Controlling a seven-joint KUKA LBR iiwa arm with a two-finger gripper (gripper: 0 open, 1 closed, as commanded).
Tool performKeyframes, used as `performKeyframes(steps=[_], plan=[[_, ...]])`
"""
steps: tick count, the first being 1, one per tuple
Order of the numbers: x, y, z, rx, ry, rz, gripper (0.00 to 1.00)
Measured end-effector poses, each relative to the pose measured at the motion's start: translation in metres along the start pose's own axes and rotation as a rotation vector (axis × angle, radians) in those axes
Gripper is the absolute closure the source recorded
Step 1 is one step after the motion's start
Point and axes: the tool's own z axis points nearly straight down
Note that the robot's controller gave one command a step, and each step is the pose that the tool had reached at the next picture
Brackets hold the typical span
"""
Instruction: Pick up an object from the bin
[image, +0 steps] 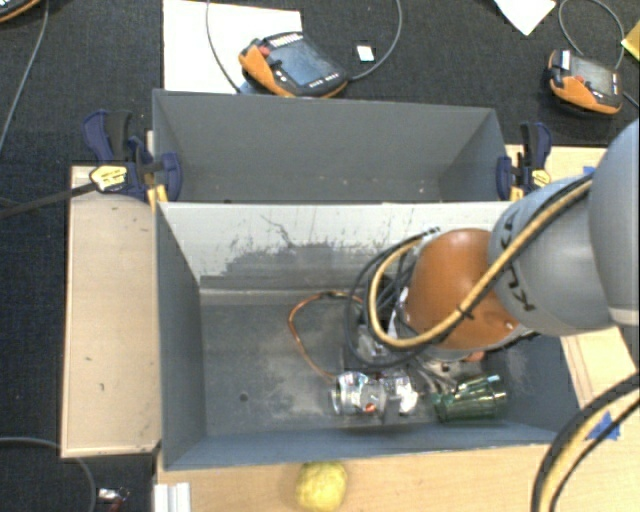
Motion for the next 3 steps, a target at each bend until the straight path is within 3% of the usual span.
performKeyframes(steps=[3], plan=[[0.0, 0.001, -0.038, -0.001, -0.001, 0.001, 1.0]])
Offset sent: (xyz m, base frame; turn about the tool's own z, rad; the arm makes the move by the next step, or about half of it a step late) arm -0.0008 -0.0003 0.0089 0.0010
